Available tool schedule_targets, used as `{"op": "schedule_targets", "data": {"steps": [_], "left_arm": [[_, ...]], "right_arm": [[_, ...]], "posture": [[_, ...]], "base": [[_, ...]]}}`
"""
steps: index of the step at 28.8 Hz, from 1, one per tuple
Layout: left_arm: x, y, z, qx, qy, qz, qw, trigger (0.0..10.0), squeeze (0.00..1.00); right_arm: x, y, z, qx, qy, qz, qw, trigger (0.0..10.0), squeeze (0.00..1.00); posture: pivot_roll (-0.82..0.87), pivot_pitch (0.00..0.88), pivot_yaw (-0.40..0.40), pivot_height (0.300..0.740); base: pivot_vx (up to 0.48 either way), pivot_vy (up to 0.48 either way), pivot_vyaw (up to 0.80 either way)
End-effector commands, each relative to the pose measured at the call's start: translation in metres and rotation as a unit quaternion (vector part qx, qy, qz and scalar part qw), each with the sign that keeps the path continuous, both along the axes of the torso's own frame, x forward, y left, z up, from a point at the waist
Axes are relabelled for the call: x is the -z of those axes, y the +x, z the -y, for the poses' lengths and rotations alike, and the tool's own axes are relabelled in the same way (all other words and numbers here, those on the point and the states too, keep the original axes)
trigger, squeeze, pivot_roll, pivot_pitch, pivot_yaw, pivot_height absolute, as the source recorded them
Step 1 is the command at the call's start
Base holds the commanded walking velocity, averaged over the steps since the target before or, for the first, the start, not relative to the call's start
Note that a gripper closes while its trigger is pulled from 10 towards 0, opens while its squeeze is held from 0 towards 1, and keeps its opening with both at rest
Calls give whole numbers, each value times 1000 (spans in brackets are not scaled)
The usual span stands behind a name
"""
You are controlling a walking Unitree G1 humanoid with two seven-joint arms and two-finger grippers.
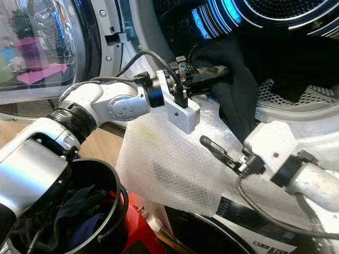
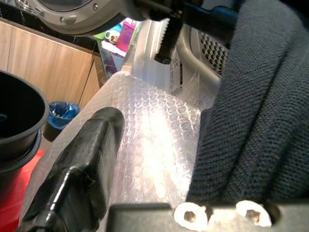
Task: Clothes washing
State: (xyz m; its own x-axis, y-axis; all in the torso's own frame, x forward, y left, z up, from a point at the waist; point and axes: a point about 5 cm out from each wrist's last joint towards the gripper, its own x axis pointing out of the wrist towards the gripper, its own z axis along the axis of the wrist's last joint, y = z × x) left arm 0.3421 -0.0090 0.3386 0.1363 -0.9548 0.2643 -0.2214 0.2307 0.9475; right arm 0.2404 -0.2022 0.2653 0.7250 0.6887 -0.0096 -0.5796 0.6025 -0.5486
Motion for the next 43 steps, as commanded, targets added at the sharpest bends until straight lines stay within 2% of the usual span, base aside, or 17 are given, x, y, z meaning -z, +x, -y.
{"op": "schedule_targets", "data": {"steps": [1, 3, 4, 8, 14, 16, 17, 21, 22, 25, 26, 30, 34, 37, 41, 42, 43], "left_arm": [[-61, 24, -55, -112, -193, -31, 974, 0, 0], [-76, 30, -66, -125, -264, -89, 952, 0, 0], [-78, 31, -68, -126, -275, -102, 948, 0, 0], [-80, 34, -73, -130, -290, -127, 940, 0, 0], [-81, 42, -89, -163, -309, -153, 924, 0, 0], [-84, 43, -97, -167, -328, -167, 915, 0, 0], [-84, 43, -97, -167, -328, -167, 915, 0, 0], [-95, 40, -110, -119, -393, -203, 889, 0, 0], [-95, 40, -110, -119, -393, -203, 889, 0, 0], [-105, 35, -121, -64, -444, -218, 867, 0, 0], [-105, 35, -121, -64, -444, -218, 867, 0, 0], [-112, 33, -134, -23, -487, -243, 839, 0, 0], [-112, 33, -138, -16, -493, -251, 833, 0, 0], [-110, 32, -132, -9, -460, -258, 850, 0, 0], [-103, 35, -120, 2, -415, -292, 862, 0, 0], [-95, 37, -110, 10, -368, -326, 871, 0, 0], [-76, 39, -96, 8, -270, -368, 890, 1686, 0]], "right_arm": [[29, -14, -9, -65, -29, -82, 994, 10000, 0], [40, -14, 0, -41, -58, -110, 991, 10000, 0], [43, -13, 2, -32, -66, -116, 991, 10000, 0], [49, -6, 11, 7, -80, -111, 991, 10000, 0], [34, 20, 38, 140, -24, -38, 989, 10000, 0], [21, 29, 49, 193, 42, -8, 980, 10000, 0], [21, 29, 49, 193, 42, -8, 980, 10000, 0], [-19, 27, 56, 195, 205, 92, 955, 10000, 0], [-19, 27, 56, 195, 205, 92, 955, 10000, 0], [-33, 22, 64, 184, 275, 133, 934, 10000, 0], [-33, 22, 64, 184, 275, 133, 934, 10000, 0], [-41, 15, 64, 149, 326, 158, 920, 10000, 0], [-41, 14, 63, 139, 326, 159, 921, 10000, 0], [-40, 16, 64, 145, 324, 159, 921, 10000, 0], [-39, 18, 64, 144, 319, 156, 924, 10000, 0], [-39, 18, 62, 136, 322, 154, 924, 10000, 0], [-39, 17, 60, 130, 322, 152, 925, 10000, 0]], "posture": [[-99, 67, 107, 740], [-100, 72, 106, 740], [-100, 72, 106, 740], [-99, 71, 108, 740], [-92, 67, 110, 740], [-92, 67, 110, 740], [-92, 67, 110, 740], [-89, 63, 113, 740], [-89, 63, 113, 740], [-86, 61, 115, 740], [-86, 61, 115, 740], [-83, 60, 115, 740], [-82, 56, 115, 740], [-80, 54, 115, 740], [-81, 54, 114, 740], [-78, 54, 112, 740], [-78, 54, 113, 740]], "base": [[0, 0, 0], [0, 0, 0], [0, 0, 0], [0, 0, 0], [0, 0, 0], [0, 0, 0], [0, 0, 0], [0, 0, 0], [0, 0, 0], [0, 0, 0], [0, 0, 0], [0, 0, 0], [0, 0, 0], [0, 0, 0], [0, 0, 0], [0, 0, 0], [0, 0, 0]]}}
